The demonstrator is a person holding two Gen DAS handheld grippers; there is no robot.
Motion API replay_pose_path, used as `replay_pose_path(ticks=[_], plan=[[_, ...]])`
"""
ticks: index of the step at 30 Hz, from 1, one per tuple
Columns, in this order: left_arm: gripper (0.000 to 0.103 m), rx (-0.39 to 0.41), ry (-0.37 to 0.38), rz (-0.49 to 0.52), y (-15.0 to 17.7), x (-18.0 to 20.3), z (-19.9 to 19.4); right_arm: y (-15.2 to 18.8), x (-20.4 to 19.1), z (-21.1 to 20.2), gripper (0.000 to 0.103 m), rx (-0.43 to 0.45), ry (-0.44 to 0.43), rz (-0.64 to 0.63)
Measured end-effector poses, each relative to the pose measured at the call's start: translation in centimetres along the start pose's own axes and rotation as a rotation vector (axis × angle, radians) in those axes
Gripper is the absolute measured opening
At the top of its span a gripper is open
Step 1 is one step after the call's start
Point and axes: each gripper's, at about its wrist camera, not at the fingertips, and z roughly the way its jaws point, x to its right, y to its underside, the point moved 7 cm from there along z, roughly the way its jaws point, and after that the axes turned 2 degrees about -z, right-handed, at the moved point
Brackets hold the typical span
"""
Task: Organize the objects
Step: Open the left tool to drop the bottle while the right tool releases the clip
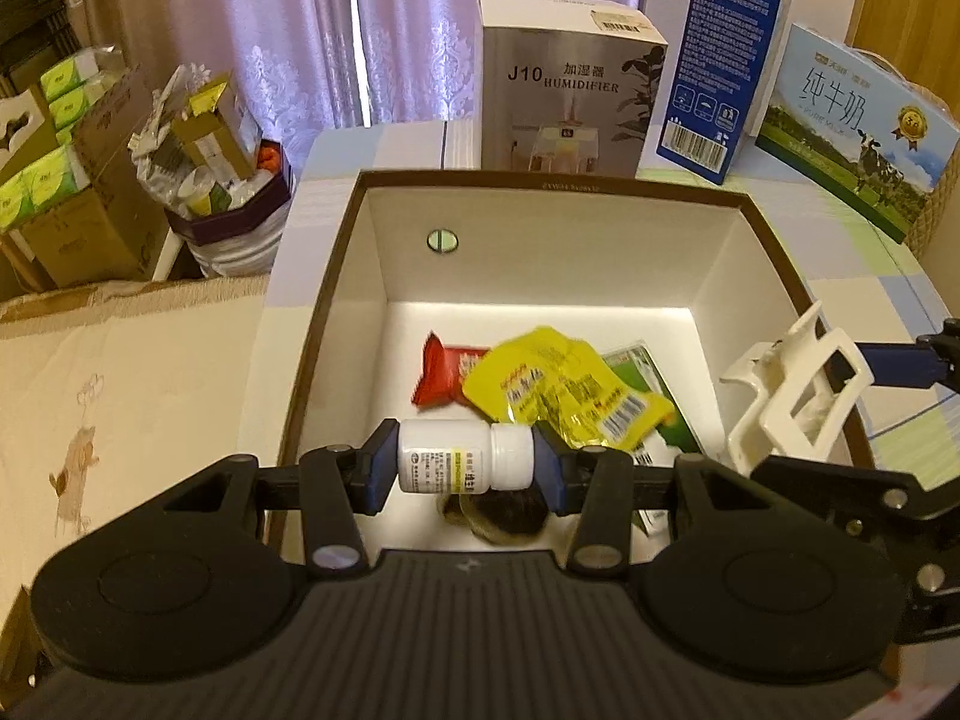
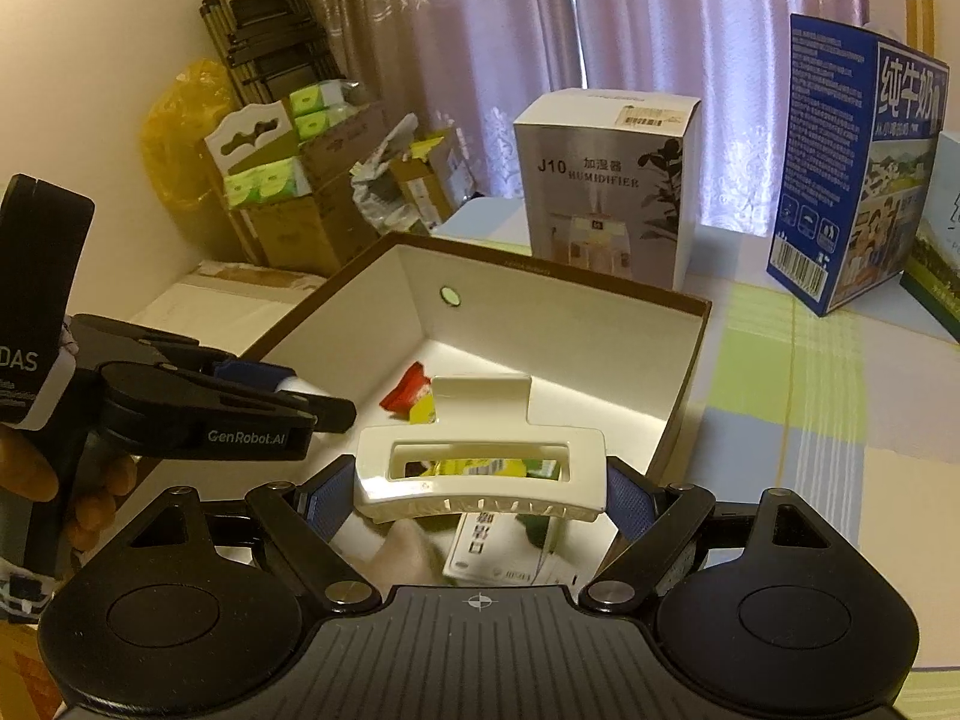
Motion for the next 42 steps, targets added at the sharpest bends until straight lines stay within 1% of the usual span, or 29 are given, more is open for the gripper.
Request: replay_pose_path(ticks=[3, 4, 5, 7, 9, 11, 13, 16, 18, 20, 23, 27, 29, 35, 42], plan=[[0.043, 0.009, 0.001, 0.013, -0.7, -0.1, 0.5, -0.3, 0.2, 0.3, 0.082, -0.002, 0.008, 0.003], [0.048, 0.01, 0.004, 0.014, -0.9, -0.2, 0.6, -0.4, 0.3, 0.4, 0.082, -0.002, 0.01, 0.004], [0.056, 0.012, 0.006, 0.014, -1.1, -0.2, 0.7, -0.5, 0.3, 0.6, 0.082, -0.003, 0.012, 0.004], [0.063, 0.026, 0.005, 0.012, -1.4, -0.4, 0.6, -0.6, 0.4, 0.8, 0.082, -0.005, 0.014, 0.002], [0.066, 0.031, 0.002, 0.013, -1.5, -0.5, 0.5, -0.7, 0.4, 1.2, 0.082, -0.012, 0.019, -0.001], [0.072, 0.035, -0.004, 0.008, -1.7, -0.8, 0.3, -0.8, 0.4, 1.6, 0.082, -0.018, 0.022, -0.003], [0.074, 0.043, -0.008, -0.006, -1.9, -1.3, 0.0, -1.0, 0.4, 2.2, 0.082, -0.026, 0.022, 0.0], [0.074, 0.048, 0.016, -0.03, -2.2, -1.8, -0.6, -1.4, 0.5, 3.1, 0.082, -0.04, 0.022, 0.016], [0.077, 0.048, 0.018, -0.042, -2.4, -2.1, -1.0, -1.8, 0.7, 3.8, 0.083, -0.039, 0.023, 0.047], [0.079, 0.068, -0.001, -0.038, -2.7, -2.3, -1.6, -2.4, 1.0, 4.1, 0.082, -0.014, 0.015, 0.078], [0.081, 0.084, -0.003, -0.063, -3.2, -3.0, -2.2, -3.7, 1.3, 4.4, 0.083, 0.046, 0.01, 0.126], [0.083, 0.093, -0.021, -0.098, -3.5, -4.1, -2.6, -4.9, 1.2, 4.1, 0.083, 0.096, 0.015, 0.123], [0.086, 0.09, -0.022, -0.116, -3.4, -4.6, -2.7, -5.2, 1.1, 3.9, 0.084, 0.104, 0.01, 0.123], [0.09, 0.08, -0.015, -0.143, -2.6, -5.0, -3.5, -4.3, 0.7, 2.9, 0.085, 0.077, 0.004, 0.117], [0.093, 0.084, 0.0, -0.15, -1.9, -4.5, -4.9, -2.8, 0.2, 1.1, 0.085, 0.057, 0.007, 0.134]])
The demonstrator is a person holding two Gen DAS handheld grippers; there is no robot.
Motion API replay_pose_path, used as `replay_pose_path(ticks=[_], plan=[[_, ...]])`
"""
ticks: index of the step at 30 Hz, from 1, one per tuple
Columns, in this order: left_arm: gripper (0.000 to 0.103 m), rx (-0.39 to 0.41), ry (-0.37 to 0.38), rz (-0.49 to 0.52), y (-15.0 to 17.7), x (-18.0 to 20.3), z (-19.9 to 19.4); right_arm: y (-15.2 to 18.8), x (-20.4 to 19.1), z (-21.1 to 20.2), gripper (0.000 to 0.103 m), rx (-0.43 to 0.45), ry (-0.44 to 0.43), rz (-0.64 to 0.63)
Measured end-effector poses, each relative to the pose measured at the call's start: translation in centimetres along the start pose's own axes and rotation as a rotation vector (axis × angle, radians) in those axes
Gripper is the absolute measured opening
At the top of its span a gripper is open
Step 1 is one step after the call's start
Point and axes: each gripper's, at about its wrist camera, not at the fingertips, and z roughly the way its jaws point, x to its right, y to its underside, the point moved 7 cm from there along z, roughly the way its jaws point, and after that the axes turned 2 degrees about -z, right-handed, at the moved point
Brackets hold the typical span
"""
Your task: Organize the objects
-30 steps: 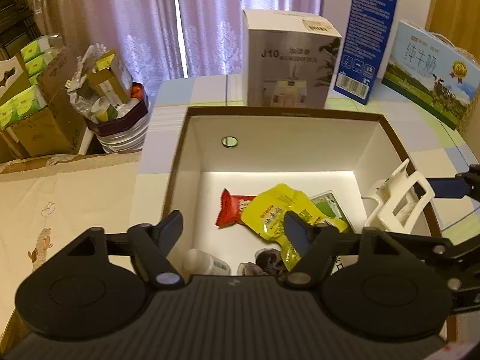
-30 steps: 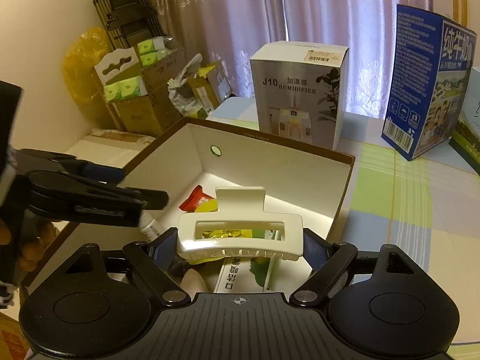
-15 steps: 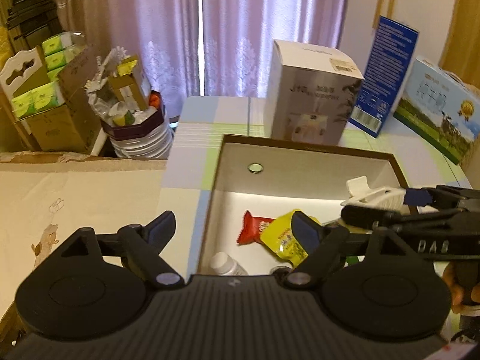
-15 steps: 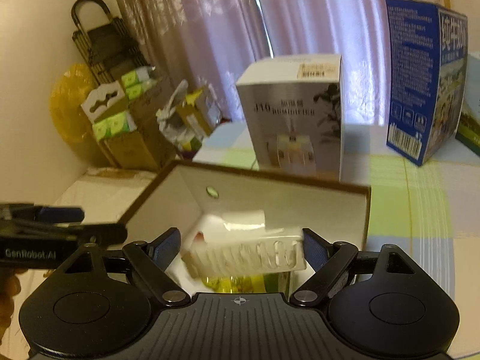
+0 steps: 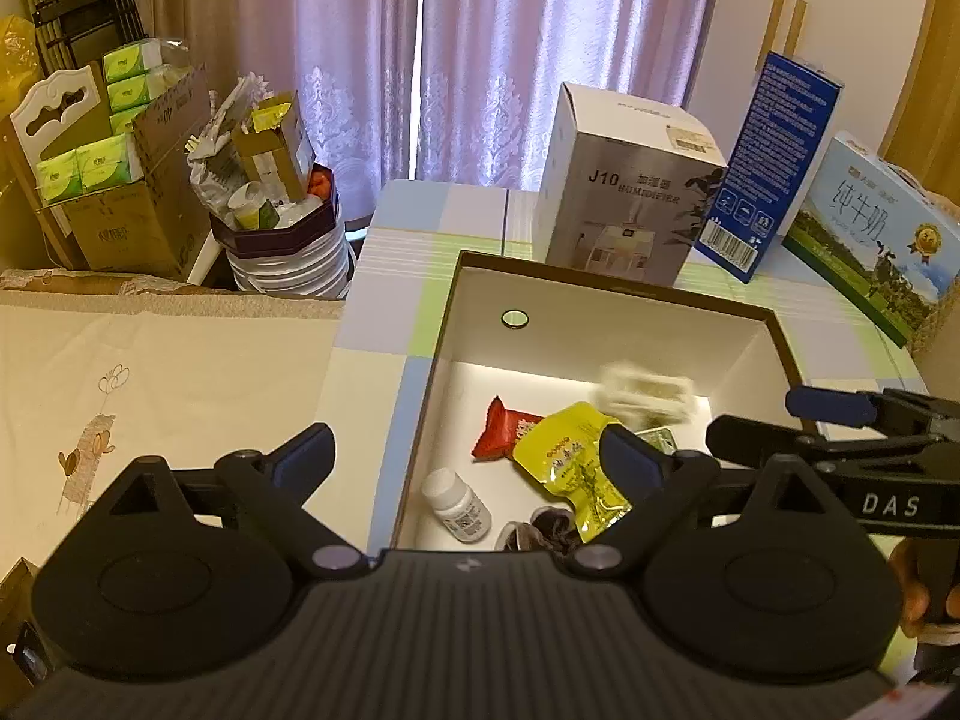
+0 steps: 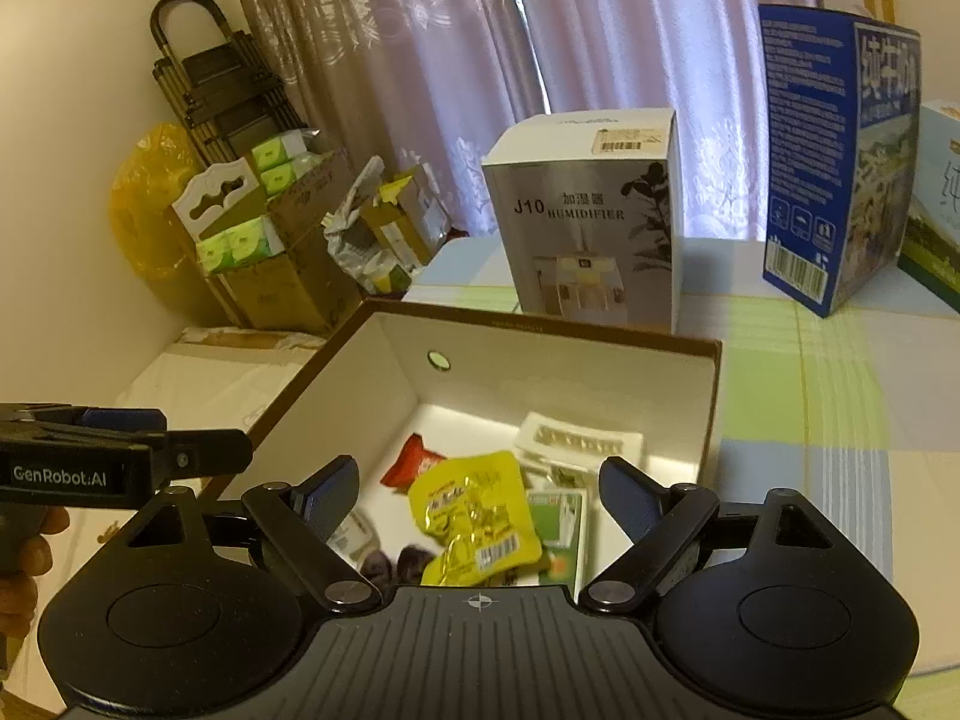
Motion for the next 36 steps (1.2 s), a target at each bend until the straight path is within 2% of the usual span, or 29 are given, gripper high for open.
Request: replay_pose_path(ticks=[18, 30, 36], plan=[[0.099, 0.006, 0.054, 0.01, 3.2, 2.4, -4.9, 3.8, -0.6, -7.1, 0.085, -0.011, 0.027, 0.07], [0.099, -0.02, 0.11, 0.023, 7.0, 4.2, -8.2, 7.6, -1.3, -11.9, 0.085, -0.021, 0.067, 0.111], [0.099, -0.03, 0.125, 0.051, 9.3, 5.2, -9.6, 9.2, -1.9, -14.1, 0.085, -0.032, 0.073, 0.093]])
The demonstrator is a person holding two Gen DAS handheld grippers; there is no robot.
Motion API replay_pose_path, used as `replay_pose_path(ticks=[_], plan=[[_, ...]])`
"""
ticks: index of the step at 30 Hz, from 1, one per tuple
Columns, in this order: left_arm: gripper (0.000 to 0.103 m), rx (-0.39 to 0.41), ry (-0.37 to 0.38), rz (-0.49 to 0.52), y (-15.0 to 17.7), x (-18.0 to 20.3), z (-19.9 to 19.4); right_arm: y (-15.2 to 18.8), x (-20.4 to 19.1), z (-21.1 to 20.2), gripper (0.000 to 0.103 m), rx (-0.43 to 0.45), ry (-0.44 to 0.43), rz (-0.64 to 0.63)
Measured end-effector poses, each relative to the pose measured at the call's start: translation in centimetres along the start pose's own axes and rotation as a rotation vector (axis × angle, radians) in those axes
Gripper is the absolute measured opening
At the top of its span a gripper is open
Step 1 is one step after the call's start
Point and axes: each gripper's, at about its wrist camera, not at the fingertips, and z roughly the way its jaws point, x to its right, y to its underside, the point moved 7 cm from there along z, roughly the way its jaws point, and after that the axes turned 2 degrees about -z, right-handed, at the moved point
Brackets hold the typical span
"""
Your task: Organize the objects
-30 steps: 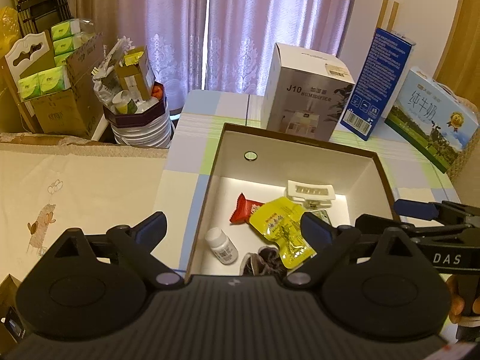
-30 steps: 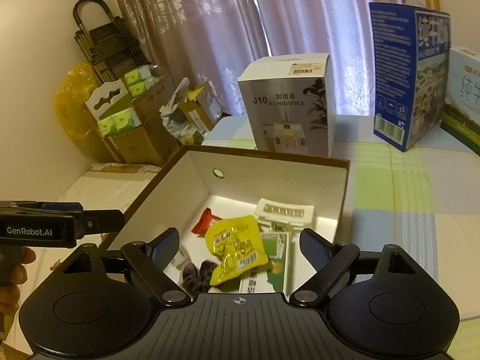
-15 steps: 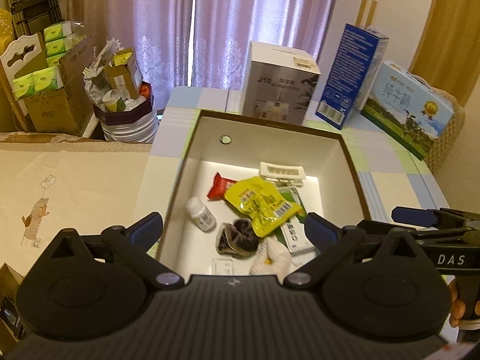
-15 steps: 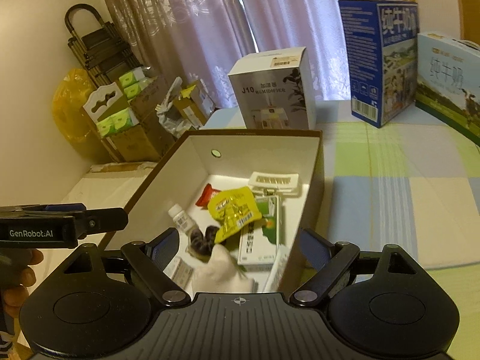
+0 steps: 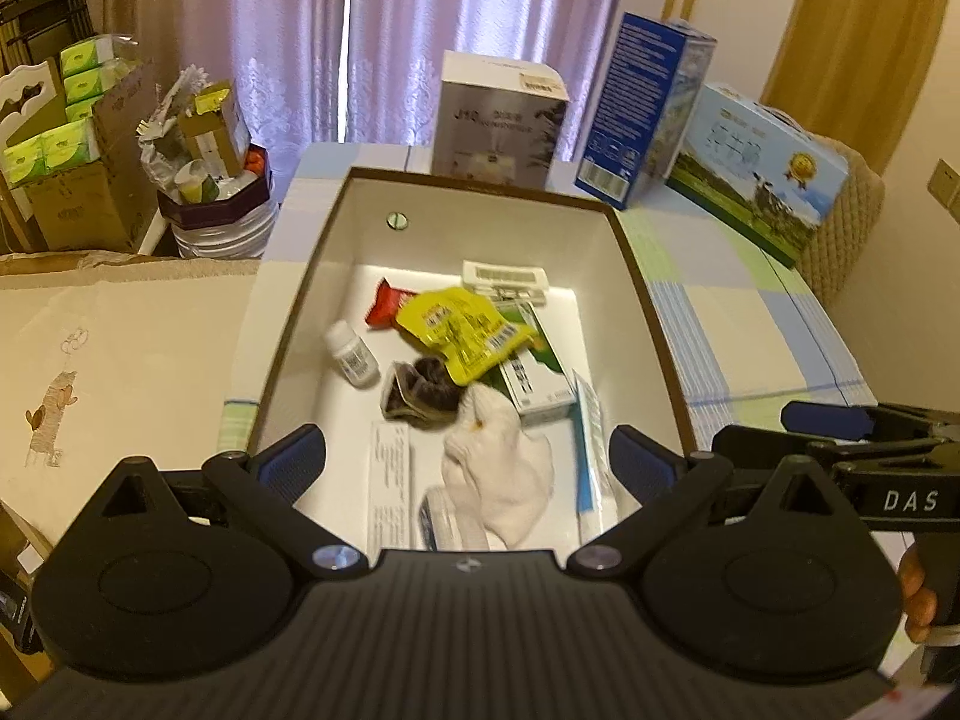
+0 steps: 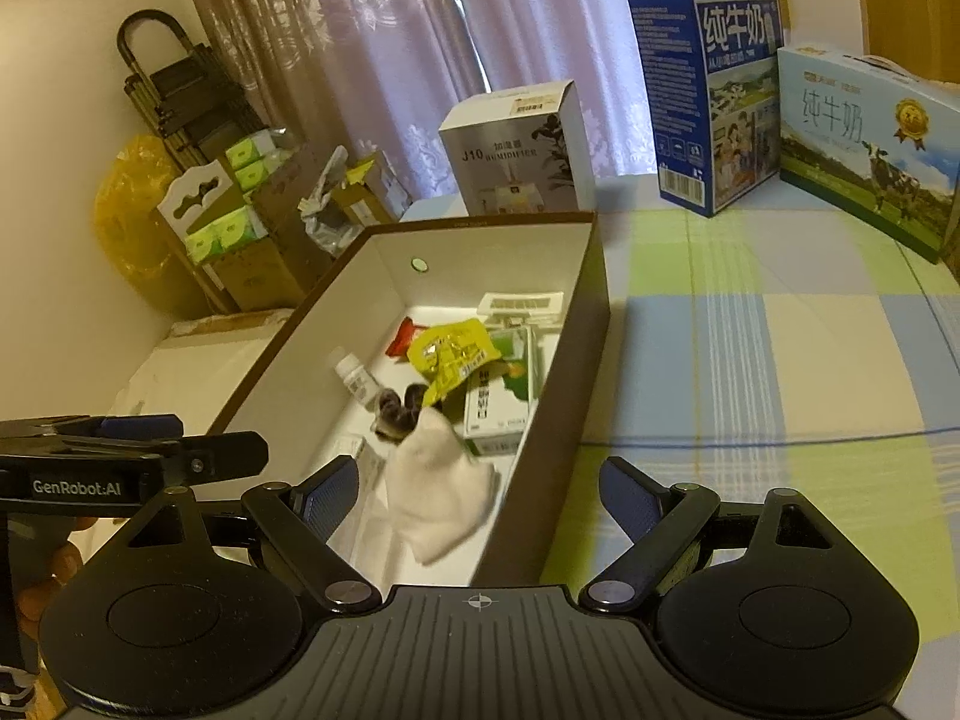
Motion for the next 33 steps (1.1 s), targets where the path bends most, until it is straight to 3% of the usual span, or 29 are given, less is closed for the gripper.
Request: replay_pose_path(ticks=[12, 33], plan=[[0.1, 0.008, -0.042, -0.009, 3.7, 2.8, -3.0, 3.0, 0.9, -4.0, 0.085, -0.031, -0.043, -0.063], [0.102, 0.008, -0.164, -0.078, 10.2, 10.6, -6.9, 8.1, 6.2, -10.0, 0.085, -0.096, -0.092, -0.138]])
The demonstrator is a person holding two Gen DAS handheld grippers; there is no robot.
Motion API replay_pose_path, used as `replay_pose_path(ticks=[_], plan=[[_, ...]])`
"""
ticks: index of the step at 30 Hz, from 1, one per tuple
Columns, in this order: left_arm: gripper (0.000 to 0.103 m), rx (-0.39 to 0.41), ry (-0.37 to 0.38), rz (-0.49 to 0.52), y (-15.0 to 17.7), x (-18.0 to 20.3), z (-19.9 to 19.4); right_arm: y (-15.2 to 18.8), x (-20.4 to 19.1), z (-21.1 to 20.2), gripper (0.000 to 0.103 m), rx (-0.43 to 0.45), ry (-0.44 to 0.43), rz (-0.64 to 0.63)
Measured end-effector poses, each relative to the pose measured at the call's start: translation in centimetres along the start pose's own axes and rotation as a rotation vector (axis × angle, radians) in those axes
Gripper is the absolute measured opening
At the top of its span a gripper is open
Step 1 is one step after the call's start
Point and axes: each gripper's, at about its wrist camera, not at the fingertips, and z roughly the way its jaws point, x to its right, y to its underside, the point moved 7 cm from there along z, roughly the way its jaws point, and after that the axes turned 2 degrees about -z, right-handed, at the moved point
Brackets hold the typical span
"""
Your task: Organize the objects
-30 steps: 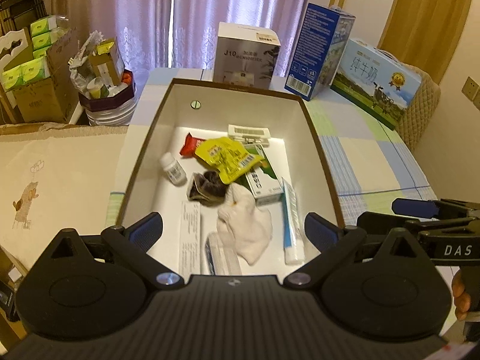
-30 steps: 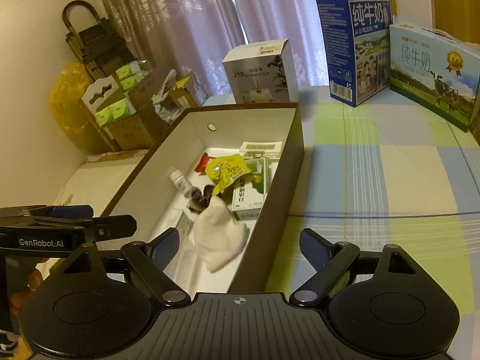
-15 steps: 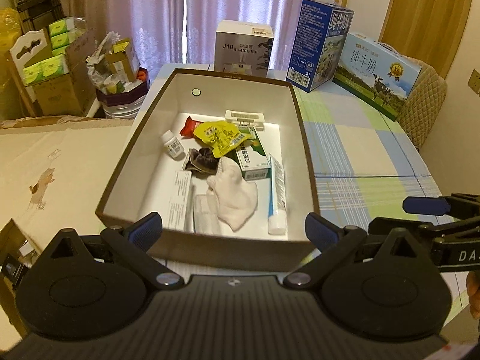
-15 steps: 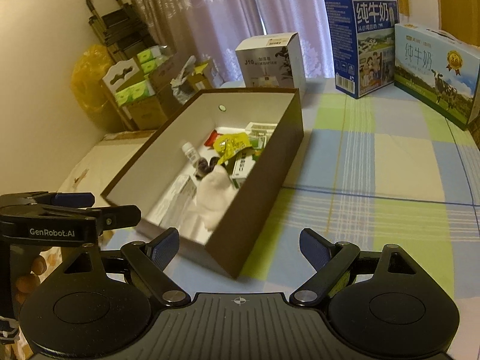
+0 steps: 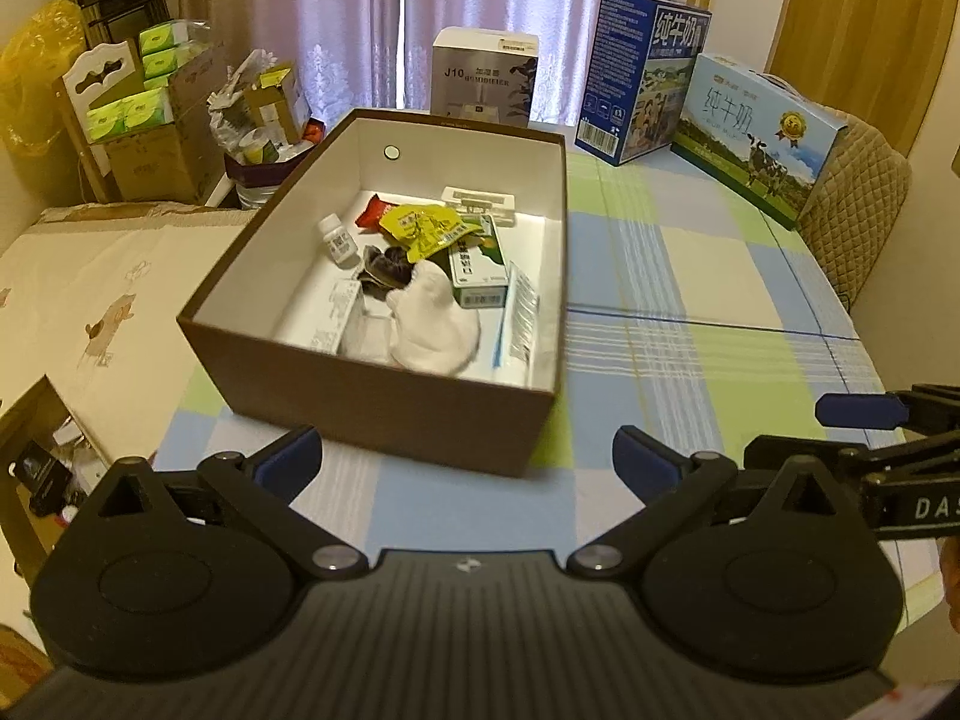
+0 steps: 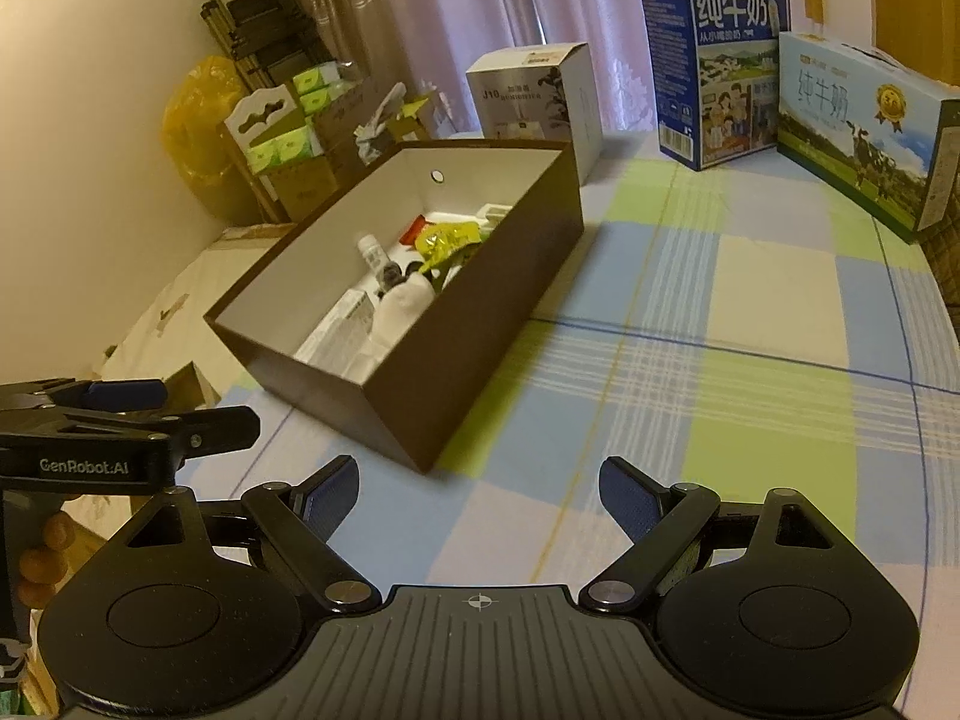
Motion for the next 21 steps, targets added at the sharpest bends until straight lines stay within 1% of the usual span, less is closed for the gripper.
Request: replay_pose_path(ticks=[6, 11, 21], plan=[[0.102, -0.003, -0.01, -0.027, 2.0, 1.7, -1.4, 1.4, 1.2, -1.5, 0.085, -0.005, -0.009, 0.001], [0.102, -0.004, -0.013, -0.025, 3.2, 3.0, -2.5, 2.4, 1.7, -2.7, 0.085, -0.004, -0.016, 0.008], [0.102, 0.008, -0.014, -0.02, 4.9, 4.5, -4.3, 3.9, 1.5, -4.6, 0.085, 0.011, -0.022, 0.006]])
